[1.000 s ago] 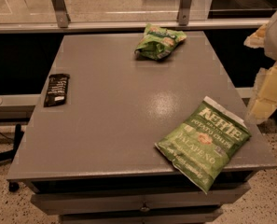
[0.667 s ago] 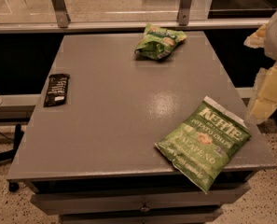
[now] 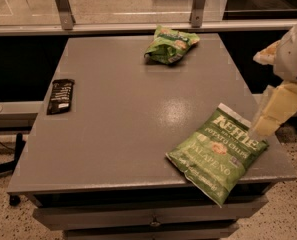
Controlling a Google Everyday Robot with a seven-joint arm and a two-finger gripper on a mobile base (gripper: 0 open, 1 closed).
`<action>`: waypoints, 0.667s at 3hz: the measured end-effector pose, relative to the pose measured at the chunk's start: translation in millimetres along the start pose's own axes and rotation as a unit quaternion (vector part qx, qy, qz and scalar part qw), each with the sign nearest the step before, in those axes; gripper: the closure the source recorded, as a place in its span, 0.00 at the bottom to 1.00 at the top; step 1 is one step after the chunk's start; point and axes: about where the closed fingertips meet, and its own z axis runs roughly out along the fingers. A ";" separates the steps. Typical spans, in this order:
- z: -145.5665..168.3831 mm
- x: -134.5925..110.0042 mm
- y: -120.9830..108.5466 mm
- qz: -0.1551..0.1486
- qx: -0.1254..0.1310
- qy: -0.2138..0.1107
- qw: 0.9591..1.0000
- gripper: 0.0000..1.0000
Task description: Move green jalapeno chip bag near green rice chip bag
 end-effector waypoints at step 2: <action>90.4 -9.4 0.1 0.065 -0.034 -0.088 0.993 0.00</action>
Offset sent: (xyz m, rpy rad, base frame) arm 0.0462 0.0435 -0.1225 0.3389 0.0825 -0.1086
